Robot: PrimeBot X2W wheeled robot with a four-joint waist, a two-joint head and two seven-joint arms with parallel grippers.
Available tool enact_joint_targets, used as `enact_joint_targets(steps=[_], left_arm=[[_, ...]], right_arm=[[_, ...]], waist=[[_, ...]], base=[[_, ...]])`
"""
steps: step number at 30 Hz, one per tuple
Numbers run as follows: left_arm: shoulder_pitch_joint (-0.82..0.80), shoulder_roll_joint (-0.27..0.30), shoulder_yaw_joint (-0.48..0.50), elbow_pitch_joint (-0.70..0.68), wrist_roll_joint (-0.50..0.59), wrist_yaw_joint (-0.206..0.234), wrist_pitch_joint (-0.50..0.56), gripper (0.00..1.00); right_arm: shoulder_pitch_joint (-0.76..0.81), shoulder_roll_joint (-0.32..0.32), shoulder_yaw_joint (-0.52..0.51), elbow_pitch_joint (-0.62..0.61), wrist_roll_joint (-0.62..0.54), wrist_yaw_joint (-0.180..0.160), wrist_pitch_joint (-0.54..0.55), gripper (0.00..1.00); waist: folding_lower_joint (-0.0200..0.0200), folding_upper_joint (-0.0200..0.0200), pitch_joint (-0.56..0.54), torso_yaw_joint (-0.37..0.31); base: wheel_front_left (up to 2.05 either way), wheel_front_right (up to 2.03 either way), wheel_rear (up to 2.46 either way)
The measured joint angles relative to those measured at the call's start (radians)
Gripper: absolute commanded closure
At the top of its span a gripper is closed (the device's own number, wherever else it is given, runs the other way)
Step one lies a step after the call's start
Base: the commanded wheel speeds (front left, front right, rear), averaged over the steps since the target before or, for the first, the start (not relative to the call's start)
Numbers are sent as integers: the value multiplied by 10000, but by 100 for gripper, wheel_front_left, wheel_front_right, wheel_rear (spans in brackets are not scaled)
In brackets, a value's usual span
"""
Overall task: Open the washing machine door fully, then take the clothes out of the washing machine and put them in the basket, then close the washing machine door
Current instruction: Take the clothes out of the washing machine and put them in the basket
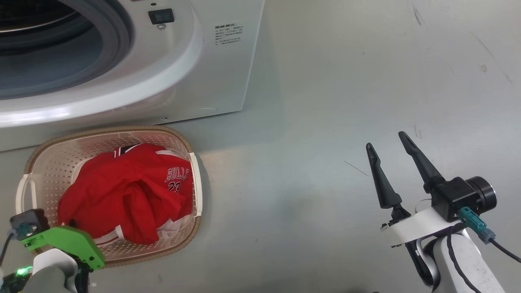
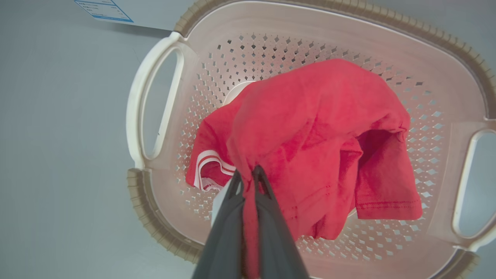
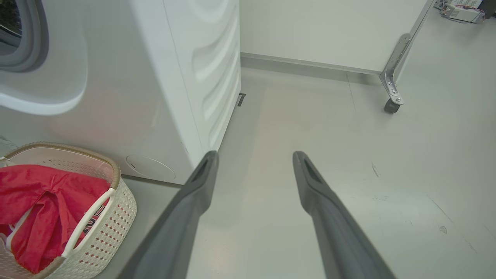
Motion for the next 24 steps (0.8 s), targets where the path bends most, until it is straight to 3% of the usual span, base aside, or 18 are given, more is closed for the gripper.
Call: enact_joint_targets(steps=[1,2,3,15,24], left_arm=[[-27,10,-130,77,82,13,2,53],[-39,42,-349,161,303,13,2,6],[-46,54,-491,240,481,15,10,0],[-407,-13,-516,637,518,71,-15,0],[-614,-153,-686,481,533,-364,-897,0]], right_arm=[[0,0,15,0,-2,0,0,0],[0,2,33,0,-2,0,2,0],[0,2,44,0,-2,0,2,0],[0,46,77,46,-2,-2,2,0],[-4,146,73,270,21,-2,2,0]], waist=[[0,0,-6,3],[0,0,-14,3],[0,0,-24,2],[0,0,-227,13],[0,0,-683,140]], base=[[0,0,0],[0,0,0],[0,0,0],[0,0,0],[0,0,0]])
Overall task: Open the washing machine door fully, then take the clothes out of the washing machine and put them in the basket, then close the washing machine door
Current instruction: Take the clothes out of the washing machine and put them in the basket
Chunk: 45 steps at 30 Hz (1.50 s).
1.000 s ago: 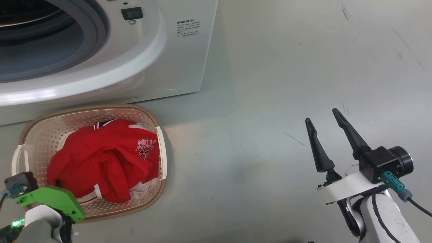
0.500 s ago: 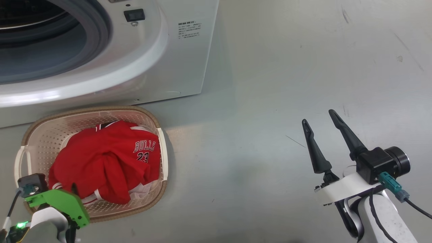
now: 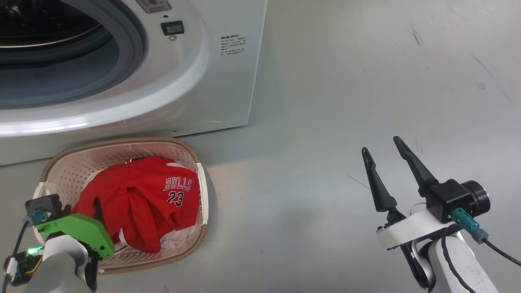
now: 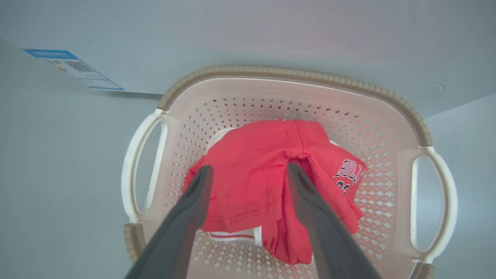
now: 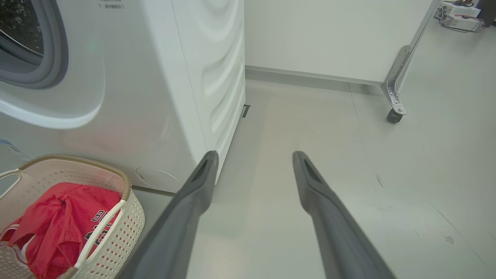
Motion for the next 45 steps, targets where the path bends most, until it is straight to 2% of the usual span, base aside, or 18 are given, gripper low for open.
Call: enact_joint_targets(steps=[11,21,30,45], left_arm=[[-12,-117,-389,-345,305,-418,-437,0],[268,-414,-589,-1452,416,-686,-543,0],[926,-470,-500,-4172,748,-708,-541,0],[3324,-625,-23,-6874,953,-782,-543,0]], right_arm=[[-139,102,-4,393,267,2,0,0],[-72,134,-159,715,387,4,0,0],[284,134,-291,792,447,4,-2,0],[955,219,-384,763,650,13,-2,0]], waist=[[0,0,-878,258],[0,0,-1982,649],[0,0,-2838,1134],[0,0,-3987,1505]], base=[[0,0,0],[0,0,0],[0,0,0],[0,0,0]])
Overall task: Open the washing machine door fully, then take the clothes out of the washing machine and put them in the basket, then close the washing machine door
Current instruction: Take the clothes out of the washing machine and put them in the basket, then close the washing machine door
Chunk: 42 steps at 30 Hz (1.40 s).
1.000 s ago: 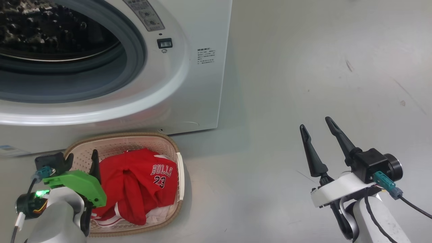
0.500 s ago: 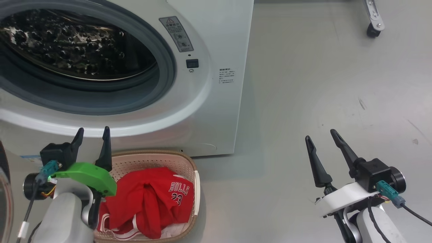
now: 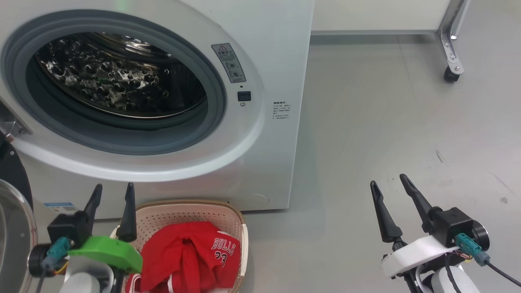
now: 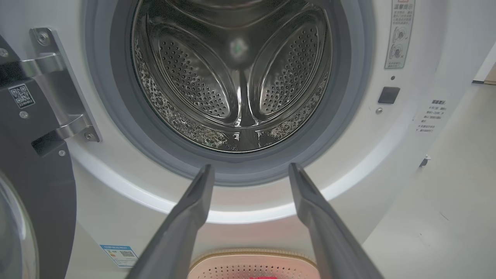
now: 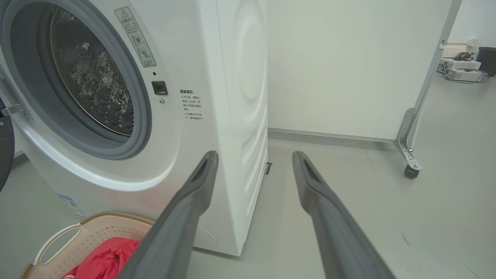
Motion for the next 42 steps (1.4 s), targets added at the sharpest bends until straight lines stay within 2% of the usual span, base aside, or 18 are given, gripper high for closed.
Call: enact_joint_targets(steps=[12,21,42], left_arm=[[1292,-148,153,-1452,332,0,0,0],[1952,-178,2,-1743,477,-2,0,0],[2257,-203,-58,-2370,546,-2,0,0]], right_arm=[[360,-6,-173,-307,2,-12,0,0],[396,-6,-224,-470,-2,-12,0,0],[571,8,-190,-533,-17,-8,0,0]], waist=[[0,0,-393,-78],[0,0,-383,-132],[0,0,-389,-260]], base=[[0,0,0],[0,0,0],[0,0,0]])
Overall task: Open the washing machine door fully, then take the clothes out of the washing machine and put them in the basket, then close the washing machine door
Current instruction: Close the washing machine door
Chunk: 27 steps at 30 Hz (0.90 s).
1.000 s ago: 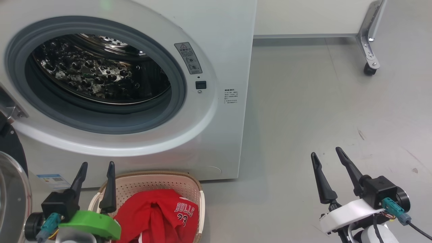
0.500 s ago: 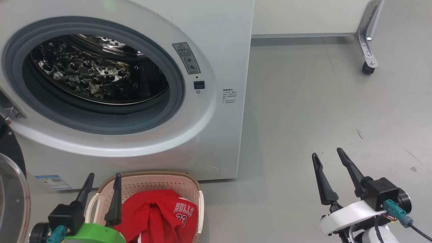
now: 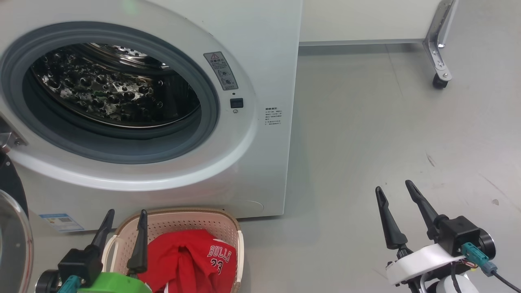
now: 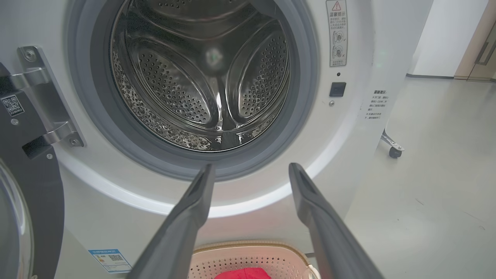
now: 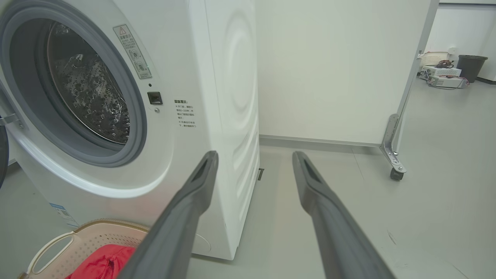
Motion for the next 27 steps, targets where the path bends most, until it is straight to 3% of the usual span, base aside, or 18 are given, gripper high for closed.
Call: enact_joint_targets(steps=[27], left_arm=[[165,-23,52,-125,-61,0,0,0]], right_arm=[[91,23,2,-52,-17,10,0,0]], waist=[[0,0,-30,-13]], base=[[-1,1,0]])
